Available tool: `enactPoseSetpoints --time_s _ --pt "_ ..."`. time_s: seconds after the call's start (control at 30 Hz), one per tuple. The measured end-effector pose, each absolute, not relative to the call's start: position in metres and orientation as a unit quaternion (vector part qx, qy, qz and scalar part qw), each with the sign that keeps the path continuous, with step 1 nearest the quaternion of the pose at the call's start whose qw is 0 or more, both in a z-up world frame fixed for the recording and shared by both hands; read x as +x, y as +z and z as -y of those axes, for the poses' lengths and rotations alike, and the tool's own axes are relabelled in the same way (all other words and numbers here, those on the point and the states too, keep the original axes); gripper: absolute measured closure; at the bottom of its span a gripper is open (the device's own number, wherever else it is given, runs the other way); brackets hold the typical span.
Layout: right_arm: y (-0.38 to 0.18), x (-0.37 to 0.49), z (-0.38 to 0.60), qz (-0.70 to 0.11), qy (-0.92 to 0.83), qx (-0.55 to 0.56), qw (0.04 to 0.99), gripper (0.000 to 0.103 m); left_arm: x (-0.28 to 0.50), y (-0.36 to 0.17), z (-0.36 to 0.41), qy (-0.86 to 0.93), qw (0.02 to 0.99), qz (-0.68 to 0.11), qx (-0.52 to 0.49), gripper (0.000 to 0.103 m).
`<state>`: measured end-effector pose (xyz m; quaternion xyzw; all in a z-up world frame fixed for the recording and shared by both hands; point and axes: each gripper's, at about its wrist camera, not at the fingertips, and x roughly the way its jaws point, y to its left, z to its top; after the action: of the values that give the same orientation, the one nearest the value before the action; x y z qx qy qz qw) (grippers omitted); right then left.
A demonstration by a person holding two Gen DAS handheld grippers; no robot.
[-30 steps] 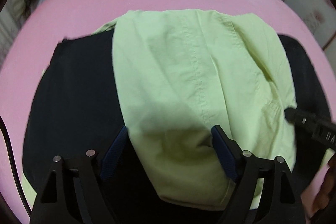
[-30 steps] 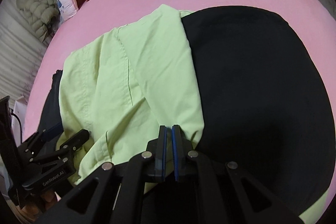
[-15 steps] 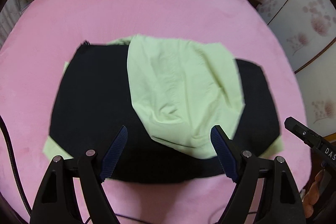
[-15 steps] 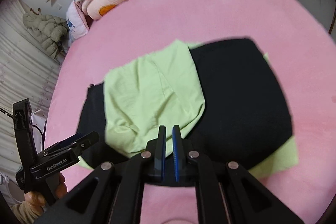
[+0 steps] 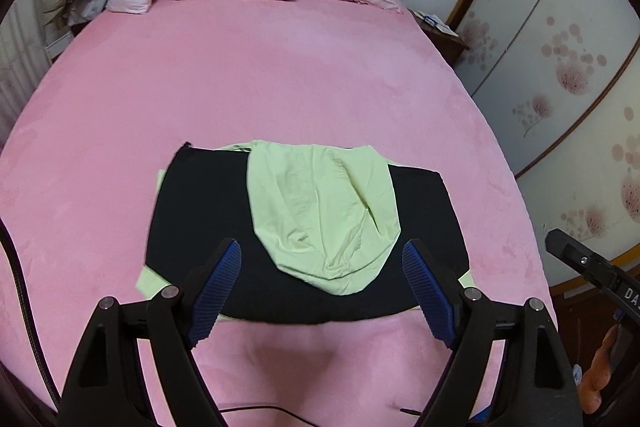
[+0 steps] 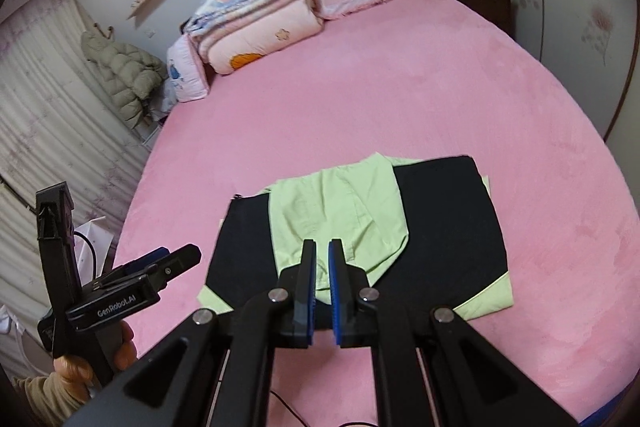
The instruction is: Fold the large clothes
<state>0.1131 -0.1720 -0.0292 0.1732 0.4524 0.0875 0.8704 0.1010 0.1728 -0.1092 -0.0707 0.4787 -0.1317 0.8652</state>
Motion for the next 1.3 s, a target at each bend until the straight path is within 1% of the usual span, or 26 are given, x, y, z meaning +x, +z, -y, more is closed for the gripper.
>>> enactPoseSetpoints --time_s 0.23,0.47,0.63,0.77,0.93,1.3 --pt "-0.01 0.092 0.165 -0.459 0.146 0.161 0.862 0.097 0.062 -0.096 -0.185 -0.096 0.859 -0.494 -0.093 0.021" --pt "-0.011 0.076 0.151 -0.47 0.195 0.134 0.85 0.097 0.034 -0.113 -0.196 -0.048 0.856 -0.503 -0.113 0.021" --pt "-0.032 0.071 0.137 -0.495 0.22 0.133 0.83 0.097 0.035 -0.144 -0.208 -0.026 0.842 -0.522 -0.132 0.021" --pt "-0.06 0.072 0.124 -0.511 0.21 0.104 0.827 0.097 0.043 -0.18 -0.221 -0.006 0.83 -0.536 -0.153 0.021" --pt "-0.098 0.082 0.114 -0.518 0.189 0.094 0.829 0.097 0.055 -0.227 -0.239 0.002 0.82 -0.54 -0.19 0.021" --pt "-0.163 0.109 0.095 -0.499 0.152 0.091 0.848 0.097 0.08 -0.309 -0.262 0.015 0.8 -0.542 -0.257 0.021"
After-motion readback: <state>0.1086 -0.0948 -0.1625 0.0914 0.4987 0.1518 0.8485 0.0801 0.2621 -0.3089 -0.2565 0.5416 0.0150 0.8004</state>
